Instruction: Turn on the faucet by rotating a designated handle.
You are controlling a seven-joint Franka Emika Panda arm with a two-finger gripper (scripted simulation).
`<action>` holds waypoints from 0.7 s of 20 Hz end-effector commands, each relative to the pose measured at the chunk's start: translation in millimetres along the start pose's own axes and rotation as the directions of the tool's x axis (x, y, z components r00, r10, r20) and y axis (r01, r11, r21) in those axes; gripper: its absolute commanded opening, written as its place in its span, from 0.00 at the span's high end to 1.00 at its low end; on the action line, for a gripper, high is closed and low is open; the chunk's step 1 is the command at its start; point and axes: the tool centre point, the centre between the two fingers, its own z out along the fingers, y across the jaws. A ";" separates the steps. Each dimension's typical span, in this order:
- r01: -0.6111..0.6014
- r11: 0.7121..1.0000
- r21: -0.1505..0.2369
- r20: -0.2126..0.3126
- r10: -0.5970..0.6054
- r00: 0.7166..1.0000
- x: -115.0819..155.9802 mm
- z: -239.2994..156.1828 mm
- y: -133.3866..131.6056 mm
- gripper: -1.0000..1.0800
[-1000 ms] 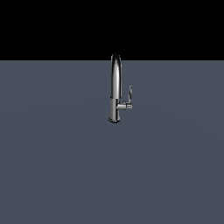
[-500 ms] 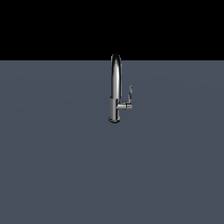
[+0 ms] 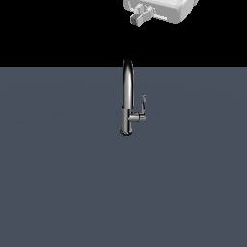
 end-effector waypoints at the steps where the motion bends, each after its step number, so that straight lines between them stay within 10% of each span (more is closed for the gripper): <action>1: -0.037 0.999 0.036 0.038 0.035 0.999 17.0 0.1 -1.2 1.00; 14: -0.264 0.942 0.206 0.267 0.205 0.942 110.7 12.4 3.0 1.00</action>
